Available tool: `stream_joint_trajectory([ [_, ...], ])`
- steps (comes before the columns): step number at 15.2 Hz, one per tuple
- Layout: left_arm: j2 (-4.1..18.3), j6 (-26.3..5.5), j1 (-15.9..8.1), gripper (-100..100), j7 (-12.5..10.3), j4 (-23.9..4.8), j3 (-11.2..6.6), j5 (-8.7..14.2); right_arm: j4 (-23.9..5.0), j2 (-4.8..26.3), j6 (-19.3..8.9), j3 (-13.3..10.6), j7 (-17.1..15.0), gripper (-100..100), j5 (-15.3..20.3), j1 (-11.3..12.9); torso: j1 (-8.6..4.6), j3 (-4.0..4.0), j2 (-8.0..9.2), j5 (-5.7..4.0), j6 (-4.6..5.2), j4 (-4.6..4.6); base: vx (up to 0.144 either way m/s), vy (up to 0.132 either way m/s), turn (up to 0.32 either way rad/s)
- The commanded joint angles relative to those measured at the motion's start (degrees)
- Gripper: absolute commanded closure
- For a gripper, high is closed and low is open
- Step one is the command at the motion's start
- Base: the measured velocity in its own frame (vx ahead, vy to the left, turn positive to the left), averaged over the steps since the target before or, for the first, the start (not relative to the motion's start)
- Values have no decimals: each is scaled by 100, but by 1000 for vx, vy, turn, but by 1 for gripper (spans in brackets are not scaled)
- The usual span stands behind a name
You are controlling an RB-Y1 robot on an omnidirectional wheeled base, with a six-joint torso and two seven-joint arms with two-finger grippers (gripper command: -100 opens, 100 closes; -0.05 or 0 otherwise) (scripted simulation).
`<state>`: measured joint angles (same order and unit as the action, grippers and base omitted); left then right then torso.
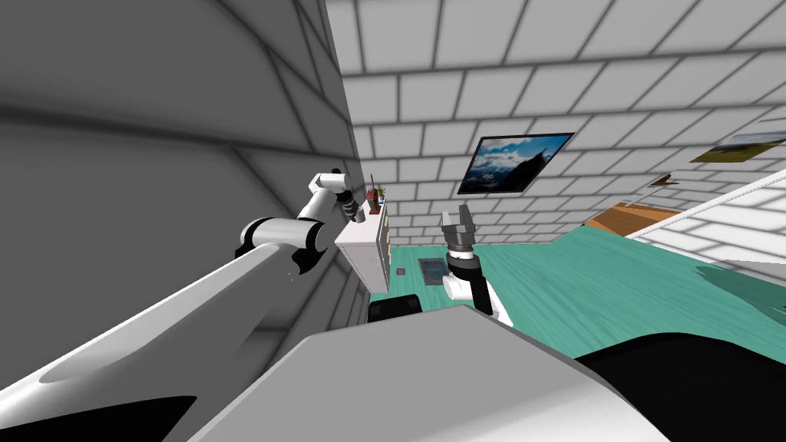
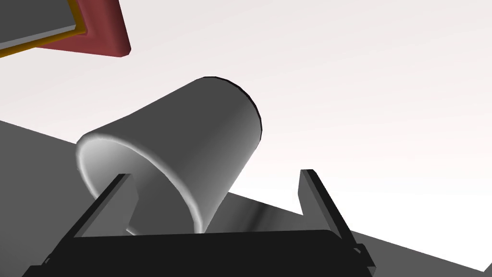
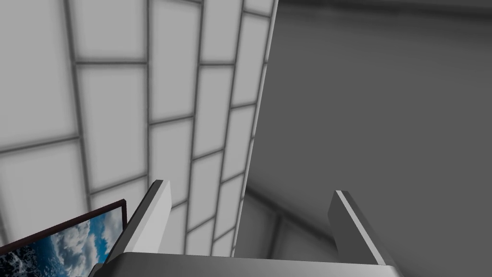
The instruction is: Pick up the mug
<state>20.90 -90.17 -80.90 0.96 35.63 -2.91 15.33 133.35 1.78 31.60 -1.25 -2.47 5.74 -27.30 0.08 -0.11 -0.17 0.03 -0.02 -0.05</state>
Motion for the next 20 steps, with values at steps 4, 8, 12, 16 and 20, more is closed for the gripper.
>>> stream_joint_trajectory([
  [4, 21, -630, -459, -100, -5, -524, -17, 97, 0, 0, 0, 0, 0, 0, 0, 0, -1, -2, -4, 0, 0, -1, 52, 22, -20],
  [8, 27, -993, -640, -100, -9, -773, -24, 135, 0, 0, 0, 0, 0, 0, 0, 0, 2, -4, -8, 0, 0, -1, 60, 27, -20],
  [12, 35, -1441, -930, -100, -14, -1130, -34, 196, 0, 0, 0, 0, 0, 0, 0, 0, 2, -7, -12, 0, 0, -3, 68, 27, -18],
  [16, 40, -1756, -1118, -100, -18, -1369, -41, 236, 0, 0, 0, 0, 0, 0, 0, 0, -2, -3, -6, -1, 0, -1, 56, 16, -14],
  [20, 44, -1798, -1194, -100, -11, -1480, -41, 242, 0, 0, 0, 0, 0, 0, 0, 0, -7, -5, -6, -1, 0, -3, 47, 8, -12],
])
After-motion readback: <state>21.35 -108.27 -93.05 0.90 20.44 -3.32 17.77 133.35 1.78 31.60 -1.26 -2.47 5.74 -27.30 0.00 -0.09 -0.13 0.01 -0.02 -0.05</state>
